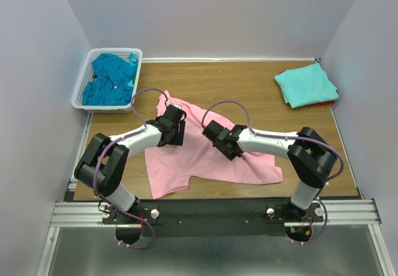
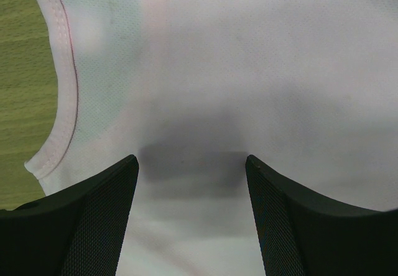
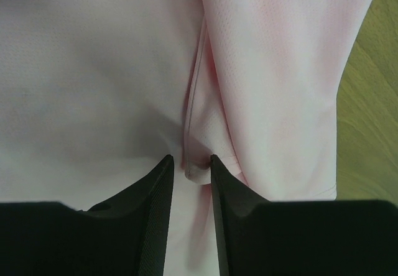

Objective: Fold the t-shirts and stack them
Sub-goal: Flatten the tshirt out

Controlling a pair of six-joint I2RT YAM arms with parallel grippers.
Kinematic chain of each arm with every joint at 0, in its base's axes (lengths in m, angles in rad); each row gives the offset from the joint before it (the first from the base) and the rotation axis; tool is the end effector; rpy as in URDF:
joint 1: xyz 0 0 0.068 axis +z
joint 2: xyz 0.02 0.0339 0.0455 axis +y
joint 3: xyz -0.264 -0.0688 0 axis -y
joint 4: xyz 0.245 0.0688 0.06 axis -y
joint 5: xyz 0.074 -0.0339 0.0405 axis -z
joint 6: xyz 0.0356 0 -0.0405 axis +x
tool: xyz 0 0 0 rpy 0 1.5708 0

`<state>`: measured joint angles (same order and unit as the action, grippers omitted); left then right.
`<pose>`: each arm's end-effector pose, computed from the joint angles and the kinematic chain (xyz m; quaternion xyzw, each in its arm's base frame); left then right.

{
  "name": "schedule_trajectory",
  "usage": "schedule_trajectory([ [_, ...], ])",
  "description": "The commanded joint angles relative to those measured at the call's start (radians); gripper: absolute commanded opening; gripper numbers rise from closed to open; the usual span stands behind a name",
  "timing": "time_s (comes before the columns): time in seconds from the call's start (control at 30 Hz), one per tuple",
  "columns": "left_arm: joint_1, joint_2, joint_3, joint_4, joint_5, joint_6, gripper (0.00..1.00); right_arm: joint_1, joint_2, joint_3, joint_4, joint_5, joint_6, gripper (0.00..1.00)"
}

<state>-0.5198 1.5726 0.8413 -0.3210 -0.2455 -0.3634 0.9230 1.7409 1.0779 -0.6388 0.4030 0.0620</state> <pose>0.2618 -0.1399 0.1643 0.0436 0.9588 -0.0017 0.2806 0.2061 0.2492 0.1673 -0.3808 0.8935 -0.1126 0.2095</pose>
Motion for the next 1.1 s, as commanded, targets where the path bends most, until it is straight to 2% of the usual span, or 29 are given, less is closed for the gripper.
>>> schedule_trajectory([
  [0.0, 0.007, 0.007, 0.021, -0.020, 0.012, -0.008, 0.78, -0.010, 0.032, -0.016, 0.021, 0.016, -0.011, 0.35],
  [0.1, 0.007, 0.012, 0.021, -0.020, 0.009, -0.008, 0.78, -0.012, 0.042, -0.018, 0.027, 0.026, -0.014, 0.33],
  [0.27, 0.009, 0.023, 0.024, -0.023, 0.009, -0.011, 0.78, -0.010, 0.017, -0.015, 0.025, 0.049, -0.017, 0.18],
  [0.3, 0.009, 0.024, 0.024, -0.024, 0.009, -0.011, 0.78, -0.010, 0.008, -0.013, 0.025, 0.053, -0.019, 0.12],
  [0.43, 0.014, 0.033, 0.024, -0.030, 0.009, -0.012, 0.78, -0.035, -0.046, -0.004, 0.024, 0.059, -0.034, 0.02],
  [0.7, 0.014, 0.050, 0.024, -0.035, 0.014, -0.014, 0.78, -0.173, -0.104, 0.054, 0.018, 0.134, -0.093, 0.01],
  [1.07, 0.015, 0.075, 0.022, -0.041, 0.025, -0.014, 0.78, -0.453, -0.037, 0.224, 0.083, 0.231, -0.065, 0.01],
])
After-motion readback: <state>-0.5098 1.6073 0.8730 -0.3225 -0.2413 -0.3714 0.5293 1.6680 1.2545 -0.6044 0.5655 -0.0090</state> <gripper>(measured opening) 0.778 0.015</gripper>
